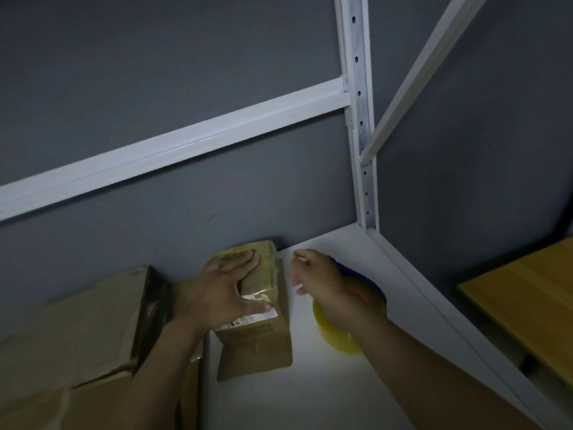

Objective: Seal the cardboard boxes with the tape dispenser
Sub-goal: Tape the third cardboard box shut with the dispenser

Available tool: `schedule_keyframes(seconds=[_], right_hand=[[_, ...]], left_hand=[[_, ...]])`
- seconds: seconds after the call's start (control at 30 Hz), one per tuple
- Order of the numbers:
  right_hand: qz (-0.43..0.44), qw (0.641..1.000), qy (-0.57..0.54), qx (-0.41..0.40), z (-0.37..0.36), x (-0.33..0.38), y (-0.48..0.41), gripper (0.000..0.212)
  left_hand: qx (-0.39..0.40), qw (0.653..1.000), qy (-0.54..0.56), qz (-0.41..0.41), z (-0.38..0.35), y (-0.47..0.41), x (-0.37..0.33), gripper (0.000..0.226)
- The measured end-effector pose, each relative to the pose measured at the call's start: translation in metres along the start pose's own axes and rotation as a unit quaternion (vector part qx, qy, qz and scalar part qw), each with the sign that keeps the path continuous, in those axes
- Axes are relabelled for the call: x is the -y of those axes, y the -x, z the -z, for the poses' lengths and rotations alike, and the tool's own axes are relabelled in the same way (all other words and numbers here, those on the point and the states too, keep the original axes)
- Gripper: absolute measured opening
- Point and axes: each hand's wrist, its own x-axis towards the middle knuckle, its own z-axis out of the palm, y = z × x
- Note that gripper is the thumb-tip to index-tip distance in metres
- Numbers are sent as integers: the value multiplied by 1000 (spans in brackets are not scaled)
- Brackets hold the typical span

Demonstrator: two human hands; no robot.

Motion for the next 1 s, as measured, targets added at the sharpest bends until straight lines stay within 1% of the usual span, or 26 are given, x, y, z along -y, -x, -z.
schedule_keyframes(seconds=[0.03,0.07,0.1,0.13,0.23,0.3,0.37,0.4,0.53,0.57,0.63,0.67,0.7,0.77,0.8,0.87,0.9,0.97,1.0], right_hand=[[-61,995,-65,46,-10,5,-2,31],[-98,985,-121,80,-18,7,-5,36],[-110,975,-170,95,-25,5,-9,37],[-106,968,-205,95,-29,1,-13,35],[-84,953,-286,50,-42,-11,-19,22],[-105,926,-363,26,-49,-15,-24,19],[-133,909,-396,13,-52,-16,-24,15],[-146,912,-382,11,-52,-16,-25,13],[-164,950,-265,24,-48,-10,-23,7],[-147,960,-237,10,-47,-9,-21,12],[-61,984,-168,-26,-43,-6,-15,33],[-12,986,-164,-15,-42,-3,-12,41],[14,985,-173,23,-43,0,-9,49],[23,983,-152,104,-51,-1,-7,70],[10,981,-136,136,-54,-3,-3,78],[-34,972,-149,177,-57,-14,0,91],[-50,968,-154,192,-54,-18,2,87],[-50,969,-133,201,-45,-14,8,51],[-45,973,-119,194,-41,-11,10,38]], left_hand=[[0,1000,6,-1,1,1,-1,127],[-1,1000,14,-2,1,3,-3,127],[-1,1000,21,-2,2,4,-3,127],[-4,1000,25,-3,3,5,-4,127],[-14,1000,25,-5,3,7,-3,125],[-15,1000,27,-3,3,6,-3,124],[-16,1000,21,-4,3,6,-4,124],[-16,1000,19,-3,3,5,-4,124],[-15,999,32,5,3,5,-1,125],[-12,1000,29,5,3,5,0,124],[-10,1000,20,4,3,5,-1,122],[-9,1000,18,2,2,5,-1,122],[-10,1000,18,-1,2,4,-1,122],[-13,1000,16,-3,1,5,-1,123],[-14,1000,17,-3,1,5,-1,123],[-12,1000,19,-1,1,5,0,123],[-9,1000,18,-2,0,5,0,122],[-3,1000,15,-4,1,4,-3,117],[1,1000,15,-1,2,4,-6,112]])
